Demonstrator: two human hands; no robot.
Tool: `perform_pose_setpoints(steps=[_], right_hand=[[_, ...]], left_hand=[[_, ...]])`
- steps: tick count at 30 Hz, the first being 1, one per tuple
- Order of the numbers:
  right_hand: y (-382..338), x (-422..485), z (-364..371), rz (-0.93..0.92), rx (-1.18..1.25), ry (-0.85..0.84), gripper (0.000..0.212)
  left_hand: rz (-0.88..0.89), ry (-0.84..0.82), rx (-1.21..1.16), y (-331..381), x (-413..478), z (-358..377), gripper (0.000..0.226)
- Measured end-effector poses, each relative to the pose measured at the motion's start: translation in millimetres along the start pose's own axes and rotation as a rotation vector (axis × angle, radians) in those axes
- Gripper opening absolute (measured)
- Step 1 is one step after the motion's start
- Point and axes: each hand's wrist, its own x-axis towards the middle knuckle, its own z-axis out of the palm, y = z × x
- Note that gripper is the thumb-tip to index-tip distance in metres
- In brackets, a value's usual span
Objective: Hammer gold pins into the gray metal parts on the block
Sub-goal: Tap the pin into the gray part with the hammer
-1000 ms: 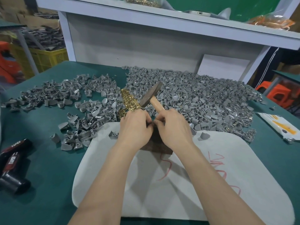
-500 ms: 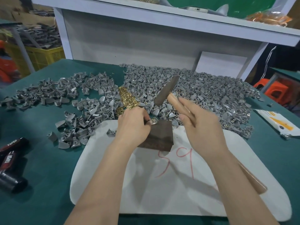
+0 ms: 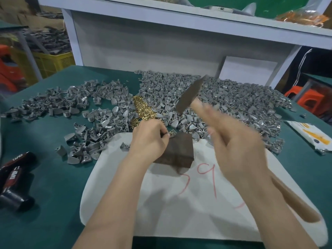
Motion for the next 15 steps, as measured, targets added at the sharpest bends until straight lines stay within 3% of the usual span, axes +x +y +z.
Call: perform_pose_setpoints(steps=[2, 3, 8, 10, 12, 15], right_hand=[[0, -7, 8, 0.043, -0.125, -0.237, 0.048], [1, -7, 10, 0.063, -0.166, -0.246, 0.046], [11, 3, -1, 0.054, 0.020, 0.171, 0.046], [7, 0, 2, 0.047, 0.013, 0.051, 0.050], [2, -6, 11, 0.070, 0.001, -0.240, 0.052], [10, 7, 11, 0.093, -0.047, -0.274, 0.046]], left_hand=[[-0.020, 0.006, -0.015, -2, 1, 0, 0.009], [-0.025, 0.009, -0.023, -2, 2, 0, 0.010], [0.019, 0.004, -0.030, -6, 3, 3, 0.013], [0.014, 0.009, -0.024, -6, 3, 3, 0.015], [-0.013, 0.011, -0.040, -5, 3, 2, 0.019], [-0.026, 0.013, -0.040, -2, 1, 0, 0.018]])
